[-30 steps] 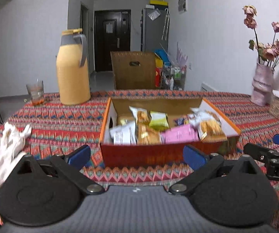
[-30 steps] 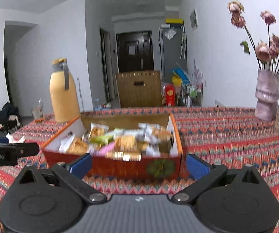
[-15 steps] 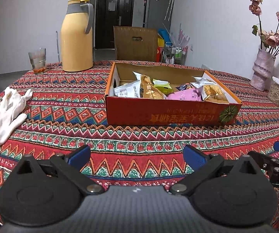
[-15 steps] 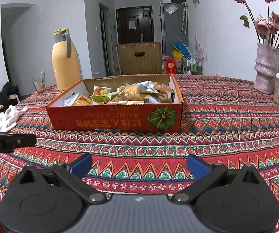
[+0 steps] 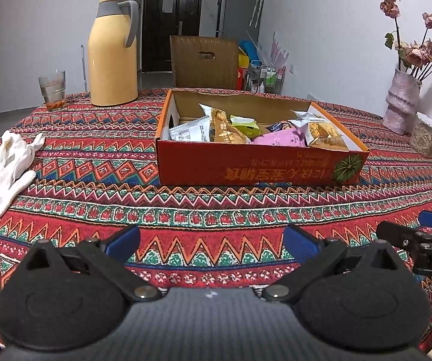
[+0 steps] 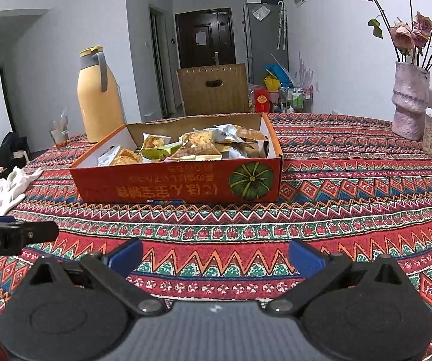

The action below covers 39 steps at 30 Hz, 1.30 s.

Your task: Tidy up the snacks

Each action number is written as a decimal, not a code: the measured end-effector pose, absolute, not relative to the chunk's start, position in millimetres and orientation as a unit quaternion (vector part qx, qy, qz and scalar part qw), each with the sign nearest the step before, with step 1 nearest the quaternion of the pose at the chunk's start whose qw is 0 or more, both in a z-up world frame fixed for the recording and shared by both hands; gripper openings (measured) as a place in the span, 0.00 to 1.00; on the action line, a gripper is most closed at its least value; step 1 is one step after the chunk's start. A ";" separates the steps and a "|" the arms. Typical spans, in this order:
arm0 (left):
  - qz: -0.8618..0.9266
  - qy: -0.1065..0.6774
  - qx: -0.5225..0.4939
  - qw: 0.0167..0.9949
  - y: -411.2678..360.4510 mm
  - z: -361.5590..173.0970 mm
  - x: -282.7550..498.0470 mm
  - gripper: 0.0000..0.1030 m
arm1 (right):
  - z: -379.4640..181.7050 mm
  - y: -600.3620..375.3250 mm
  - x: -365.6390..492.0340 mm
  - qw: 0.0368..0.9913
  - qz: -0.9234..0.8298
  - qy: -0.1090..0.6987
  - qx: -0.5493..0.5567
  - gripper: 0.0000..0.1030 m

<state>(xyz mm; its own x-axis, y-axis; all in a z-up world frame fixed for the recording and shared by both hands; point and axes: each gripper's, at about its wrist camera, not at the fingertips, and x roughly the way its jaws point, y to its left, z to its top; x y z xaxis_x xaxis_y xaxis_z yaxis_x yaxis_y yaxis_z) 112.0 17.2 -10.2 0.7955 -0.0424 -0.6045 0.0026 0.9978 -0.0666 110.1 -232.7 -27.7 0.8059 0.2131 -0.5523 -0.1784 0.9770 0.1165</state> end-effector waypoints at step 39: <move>-0.012 0.321 -0.032 0.946 17.4 -12.8 110.8 1.00 | -28.0 -233.8 111.1 0.950 0.101 0.294 0.030 1.00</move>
